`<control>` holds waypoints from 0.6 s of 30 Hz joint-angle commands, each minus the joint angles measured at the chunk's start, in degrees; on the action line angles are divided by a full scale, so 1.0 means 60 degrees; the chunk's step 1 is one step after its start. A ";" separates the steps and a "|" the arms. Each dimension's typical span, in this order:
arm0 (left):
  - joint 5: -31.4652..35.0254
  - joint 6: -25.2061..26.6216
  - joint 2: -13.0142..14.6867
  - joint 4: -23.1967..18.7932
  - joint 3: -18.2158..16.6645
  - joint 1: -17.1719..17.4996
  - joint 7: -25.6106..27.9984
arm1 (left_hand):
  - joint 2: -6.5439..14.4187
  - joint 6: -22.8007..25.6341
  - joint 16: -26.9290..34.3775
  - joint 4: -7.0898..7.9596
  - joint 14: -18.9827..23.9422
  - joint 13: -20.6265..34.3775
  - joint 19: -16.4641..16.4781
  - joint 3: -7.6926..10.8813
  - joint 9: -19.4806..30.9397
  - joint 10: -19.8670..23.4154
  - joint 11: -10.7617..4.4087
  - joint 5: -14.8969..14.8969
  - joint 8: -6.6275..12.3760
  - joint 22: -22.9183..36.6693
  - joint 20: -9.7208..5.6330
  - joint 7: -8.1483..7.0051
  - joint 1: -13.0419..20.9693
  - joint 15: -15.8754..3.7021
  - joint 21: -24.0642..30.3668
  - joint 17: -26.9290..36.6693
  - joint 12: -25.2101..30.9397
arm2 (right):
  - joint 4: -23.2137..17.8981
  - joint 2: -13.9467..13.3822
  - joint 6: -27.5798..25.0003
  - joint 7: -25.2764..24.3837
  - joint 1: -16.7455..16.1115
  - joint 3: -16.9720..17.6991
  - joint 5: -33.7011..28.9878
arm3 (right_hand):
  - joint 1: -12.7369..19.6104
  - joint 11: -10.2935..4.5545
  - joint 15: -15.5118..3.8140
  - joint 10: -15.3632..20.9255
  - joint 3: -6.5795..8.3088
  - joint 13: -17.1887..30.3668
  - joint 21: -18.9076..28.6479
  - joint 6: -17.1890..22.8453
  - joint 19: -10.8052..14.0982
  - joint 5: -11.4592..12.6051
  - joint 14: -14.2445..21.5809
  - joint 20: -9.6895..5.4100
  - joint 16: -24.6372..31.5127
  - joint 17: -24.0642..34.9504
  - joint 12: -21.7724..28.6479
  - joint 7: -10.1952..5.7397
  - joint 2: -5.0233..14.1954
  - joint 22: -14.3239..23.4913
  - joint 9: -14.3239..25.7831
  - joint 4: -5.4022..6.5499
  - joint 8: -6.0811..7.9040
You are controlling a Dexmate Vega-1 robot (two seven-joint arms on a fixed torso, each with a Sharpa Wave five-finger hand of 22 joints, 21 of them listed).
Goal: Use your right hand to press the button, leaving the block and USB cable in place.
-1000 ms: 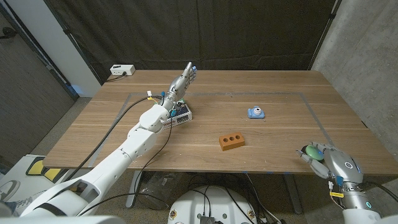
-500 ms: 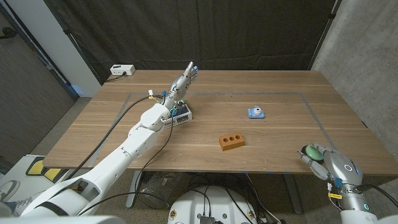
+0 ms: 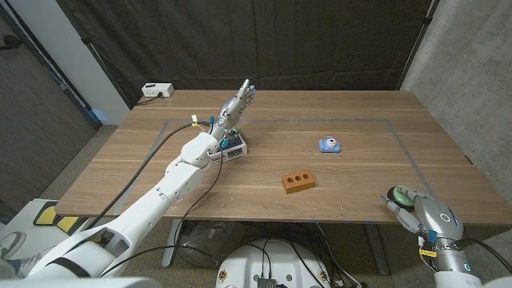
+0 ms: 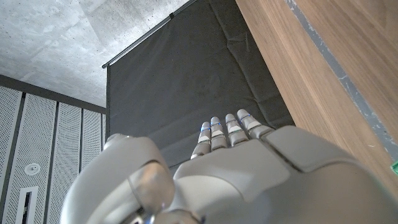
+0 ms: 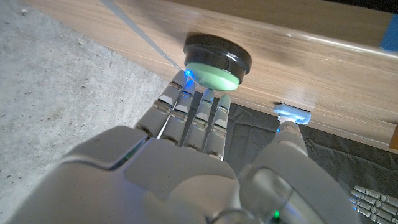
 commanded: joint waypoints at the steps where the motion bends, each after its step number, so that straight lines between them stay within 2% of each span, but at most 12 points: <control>1: -0.0056 -0.0021 -0.0068 0.0212 0.0036 -0.0127 -0.0137 | 0.0059 0.0052 0.0001 -0.0007 0.0082 0.0027 -0.0056 -0.0062 0.0032 0.0037 -0.0037 0.0033 0.0047 0.0029 0.0049 -0.0040 0.0035 -0.0030 -0.0060 0.0039 -0.0035 | -0.0094 -0.0276 -0.0332 0.0043 0.0077 -0.0200 0.0379 | 0.0077 -0.0031 -0.1133 0.0135 0.0066 0.0055 0.0072 0.0166 0.0110 -0.0019 0.0169 -0.1016 0.0059 0.0031 0.0099 -0.0013 0.0049 0.0020 0.0007 0.0013 0.0087; 11: -0.0079 -0.0043 -0.0055 0.0278 0.0016 -0.0161 -0.0184 | 0.0070 0.0049 0.0001 -0.0008 0.0096 0.0028 -0.0056 -0.0077 0.0033 0.0057 -0.0060 0.0030 0.0041 0.0031 0.0069 -0.0041 0.0043 -0.0033 -0.0094 0.0040 -0.0033 | -0.0080 -0.0441 -0.0429 -0.0023 0.0144 -0.0370 0.0678 | 0.0103 -0.0103 -0.1192 0.0448 0.0071 0.0054 0.0201 0.0494 0.0553 -0.0117 0.0551 -0.1079 0.0114 0.0033 0.0170 0.0014 0.0066 0.0032 0.0007 0.0014 0.0144; 18: -0.0110 -0.0003 -0.0065 0.0315 0.0028 -0.0185 -0.0221 | 0.0077 0.0049 -0.0003 -0.0007 0.0097 0.0028 -0.0055 -0.0090 0.0033 0.0066 -0.0051 0.0027 0.0037 0.0033 0.0083 -0.0052 0.0047 -0.0035 -0.0120 0.0040 -0.0033 | 0.0161 -0.0458 -0.0288 -0.0246 0.0323 -0.0610 0.0923 | 0.0120 -0.0059 -0.1216 0.0811 0.0072 0.0051 0.0265 0.0824 0.0817 -0.0200 0.0902 -0.1145 0.0159 0.0031 0.0260 0.0061 0.0073 0.0042 0.0006 0.0015 0.0204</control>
